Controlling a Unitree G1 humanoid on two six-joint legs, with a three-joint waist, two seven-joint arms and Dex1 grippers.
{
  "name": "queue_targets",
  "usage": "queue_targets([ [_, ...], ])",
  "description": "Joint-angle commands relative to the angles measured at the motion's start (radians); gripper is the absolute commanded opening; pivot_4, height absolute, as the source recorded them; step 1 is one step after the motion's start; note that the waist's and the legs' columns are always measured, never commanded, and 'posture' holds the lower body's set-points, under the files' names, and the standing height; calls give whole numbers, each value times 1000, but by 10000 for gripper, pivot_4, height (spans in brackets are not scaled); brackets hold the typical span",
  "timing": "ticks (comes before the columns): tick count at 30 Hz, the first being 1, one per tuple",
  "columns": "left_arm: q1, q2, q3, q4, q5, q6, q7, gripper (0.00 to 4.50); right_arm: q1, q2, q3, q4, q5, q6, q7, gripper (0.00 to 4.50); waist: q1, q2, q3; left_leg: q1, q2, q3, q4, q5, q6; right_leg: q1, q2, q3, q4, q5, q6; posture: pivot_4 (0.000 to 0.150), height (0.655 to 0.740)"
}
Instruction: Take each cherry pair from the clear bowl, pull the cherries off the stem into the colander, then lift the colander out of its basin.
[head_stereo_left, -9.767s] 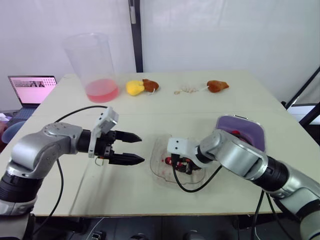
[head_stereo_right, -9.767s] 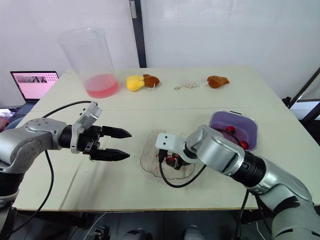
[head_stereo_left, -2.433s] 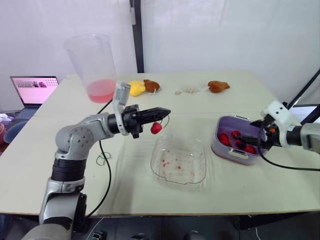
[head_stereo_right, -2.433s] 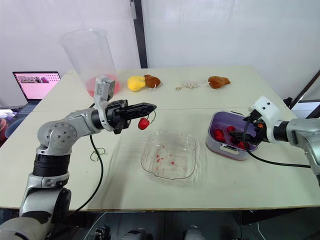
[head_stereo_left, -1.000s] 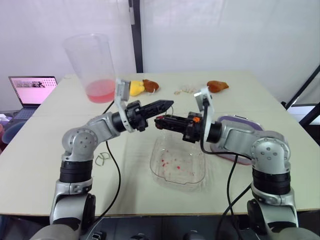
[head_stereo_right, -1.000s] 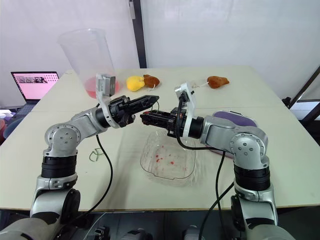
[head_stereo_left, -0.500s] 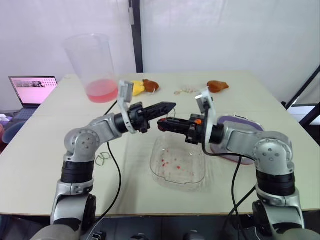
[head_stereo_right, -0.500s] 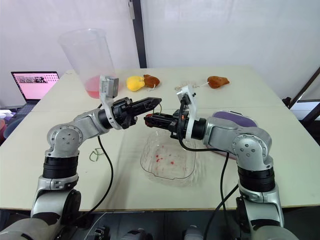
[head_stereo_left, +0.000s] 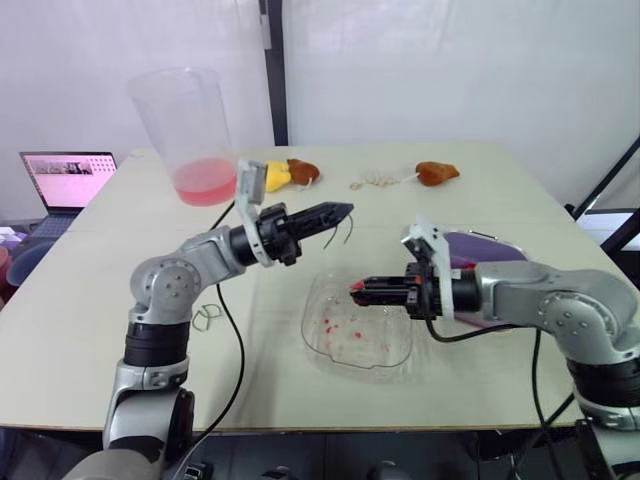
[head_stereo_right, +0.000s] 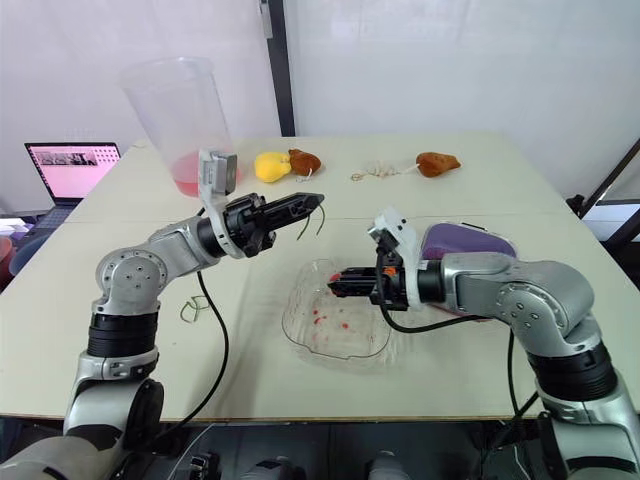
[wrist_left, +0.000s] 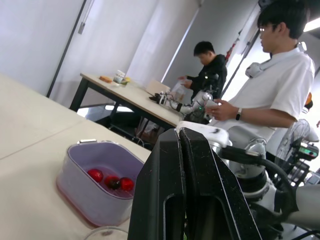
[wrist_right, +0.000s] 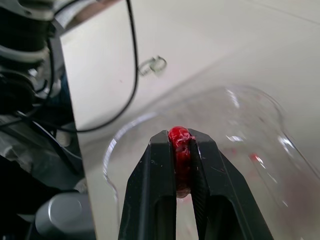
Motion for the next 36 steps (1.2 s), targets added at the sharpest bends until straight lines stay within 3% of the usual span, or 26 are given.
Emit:
queue_targets([
  [1, -1, 15, 25, -41, -18, -12, -1, 0, -12, -115, -100, 104, -104, -101, 76, 2392, 1, 0, 0, 0, 0, 0, 0, 0, 0, 0, 0, 0, 0, 0, 0, 1500, 7400],
  [6, 22, 39, 27, -47, -5, -22, -11, 0, -18, -275, -73, 359, -344, -297, 165, 2392, -2, 0, 0, 0, 0, 1, 0, 0, 0, 0, 0, 0, 0, 0, 0, 1500, 7400],
  [14, 49, 64, 24, -68, 5, -41, -6, 0, -19, -262, 36, 590, -568, -491, 267, 2392, -4, 0, 0, 0, 1, 2, -1, 0, 0, -1, 0, 0, 0, 0, 0, 1500, 7400],
  [17, 65, 75, 25, -80, 3, -42, -3, 0, -17, -244, 32, 619, -590, -504, 291, 13312, -4, 0, 0, 0, 1, 2, -1, 0, 0, -1, 0, 0, 0, 0, 0, 1500, 7400],
  [23, 77, 92, 28, -81, 1, -46, -4, 0, -41, -264, -13, 627, -609, -508, 333, 42568, 0, 0, 0, 0, 1, 2, 0, 0, 0, -1, 0, 0, 0, 0, 0, 1500, 7400],
  [24, 77, 97, 30, -78, 1, -45, -8, 0, -54, -284, -29, 632, -608, -514, 350, 44368, -1, 0, 0, 0, 1, 2, 0, 0, 0, -1, 0, 0, 0, 0, 0, 1500, 7400],
  [31, 83, 155, 37, -59, 11, -43, -37, 0, -131, -334, -127, 625, -554, -513, 449, 44368, -2, 1, 1, 0, 1, 2, -1, 0, 0, -1, 0, 0, -1, 0, 0, 1500, 7400],
  [36, 117, 259, 63, -62, 5, -12, -77, 0, -109, -375, -175, 529, -489, -457, 558, 44368, -4, 2, 1, 0, 1, 2, -1, 0, 0, -1, 0, 1, 0, 0, 0, 1500, 7400],
])
